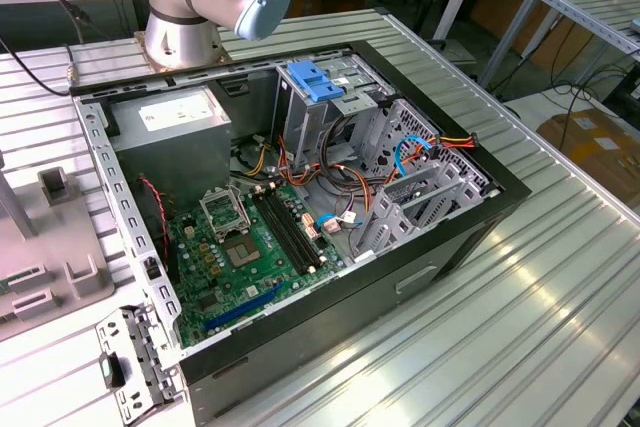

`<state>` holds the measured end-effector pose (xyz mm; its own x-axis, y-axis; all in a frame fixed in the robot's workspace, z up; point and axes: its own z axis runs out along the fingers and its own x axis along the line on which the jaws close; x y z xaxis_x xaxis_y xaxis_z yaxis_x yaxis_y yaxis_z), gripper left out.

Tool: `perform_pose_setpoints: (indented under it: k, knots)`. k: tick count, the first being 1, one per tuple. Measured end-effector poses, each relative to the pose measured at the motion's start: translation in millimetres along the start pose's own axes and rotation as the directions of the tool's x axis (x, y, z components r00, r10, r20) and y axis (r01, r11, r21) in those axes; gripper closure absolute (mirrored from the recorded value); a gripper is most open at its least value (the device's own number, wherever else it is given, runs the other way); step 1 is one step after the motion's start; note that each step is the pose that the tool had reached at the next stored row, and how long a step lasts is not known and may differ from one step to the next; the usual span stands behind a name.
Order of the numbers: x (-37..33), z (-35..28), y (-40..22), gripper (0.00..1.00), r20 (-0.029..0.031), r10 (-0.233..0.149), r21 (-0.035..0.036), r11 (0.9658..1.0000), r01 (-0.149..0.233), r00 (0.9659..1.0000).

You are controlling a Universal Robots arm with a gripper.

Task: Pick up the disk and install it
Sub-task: 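Pick up the disk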

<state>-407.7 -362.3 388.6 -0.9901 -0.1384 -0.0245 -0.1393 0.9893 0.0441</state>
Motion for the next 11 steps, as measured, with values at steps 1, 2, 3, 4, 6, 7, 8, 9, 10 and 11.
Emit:
perform_pose_setpoints:
  k: [1,2,3,4,6,7,8,9,10,11]
  knots:
    - [0.0,0.0,0.0,0.89,-0.0002,-0.005,-0.0001,1.0,0.005,1.0]
    - [0.0,0.0,0.0,0.89,-0.0003,-0.008,-0.0002,1.0,0.008,1.0]
    - [0.0,0.0,0.0,0.89,-0.0005,-0.011,-0.0003,0.9999,0.011,0.9999]
    - [0.0,0.0,0.0,0.89,-0.0007,-0.015,-0.0004,0.9999,0.015,0.9999]
    - [0.0,0.0,0.0,0.89,-0.001,-0.023,-0.0006,0.9997,0.023,0.9997]
    - [0.0,0.0,0.0,0.89,-0.0011,-0.026,-0.0007,0.9997,0.026,0.9997]
    - [0.0,0.0,0.0,0.89,-0.0013,-0.029,-0.0007,0.9996,0.029,0.9996]
    - [0.0,0.0,0.0,0.89,-0.0015,-0.034,-0.0009,0.9994,0.034,0.9994]
    - [0.0,0.0,0.0,0.89,-0.0016,-0.037,-0.001,0.9993,0.037,0.9993]
    - [0.0,0.0,0.0,0.89,-0.0017,-0.04,-0.001,0.9992,0.04,0.9992]
